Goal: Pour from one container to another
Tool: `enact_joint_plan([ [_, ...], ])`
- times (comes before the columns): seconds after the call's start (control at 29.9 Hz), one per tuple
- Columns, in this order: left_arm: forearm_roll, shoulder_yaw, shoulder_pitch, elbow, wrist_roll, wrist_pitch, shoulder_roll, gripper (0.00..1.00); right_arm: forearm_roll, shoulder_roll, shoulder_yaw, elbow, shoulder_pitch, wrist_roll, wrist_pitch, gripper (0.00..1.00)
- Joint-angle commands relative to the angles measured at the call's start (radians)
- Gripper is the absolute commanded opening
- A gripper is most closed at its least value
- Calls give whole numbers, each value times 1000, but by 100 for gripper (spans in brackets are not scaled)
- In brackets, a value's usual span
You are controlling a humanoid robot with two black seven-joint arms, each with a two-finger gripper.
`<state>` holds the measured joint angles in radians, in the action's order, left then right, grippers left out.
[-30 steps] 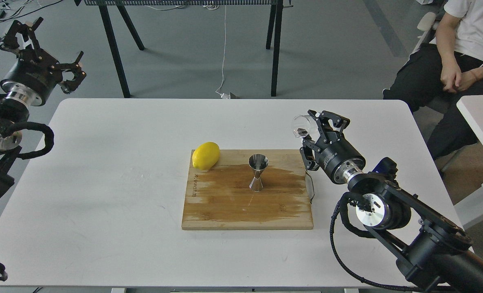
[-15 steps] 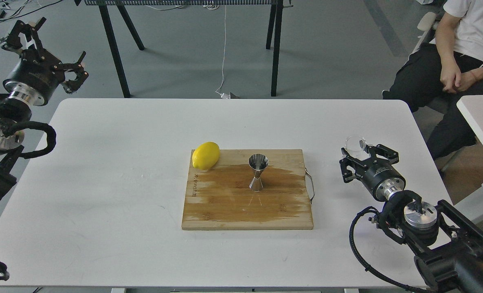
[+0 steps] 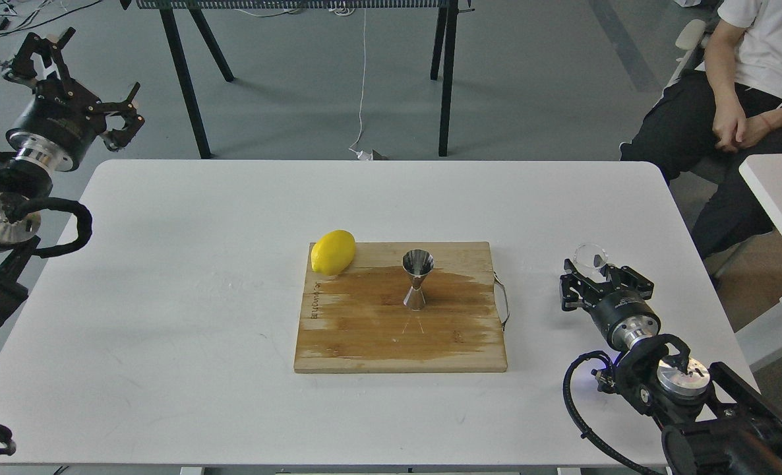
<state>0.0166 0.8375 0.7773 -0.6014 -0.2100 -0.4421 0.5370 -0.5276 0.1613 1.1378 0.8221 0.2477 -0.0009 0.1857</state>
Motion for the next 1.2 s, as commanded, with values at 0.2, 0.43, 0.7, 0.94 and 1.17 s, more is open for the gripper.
enact_joint_plan([
  [0.2,0,0,0,0,4,0,0,100,1,-2,5,-55,-2,-8,1,37],
  [0.43,0,0,0,0,4,0,1,100,1,-17,7,-103,-1,-10,24,47],
  [0.7,-1,0,0,0,4,2,0,100,1,-17,4,-93,-2,-10,38,58],
  [0.94,0,0,0,0,4,0,6,100,0,-19,5,-92,-4,-5,38,89],
  [1.17,0,0,-1,0,4,0,6,100,9,-16,-18,-86,-1,-5,151,99],
])
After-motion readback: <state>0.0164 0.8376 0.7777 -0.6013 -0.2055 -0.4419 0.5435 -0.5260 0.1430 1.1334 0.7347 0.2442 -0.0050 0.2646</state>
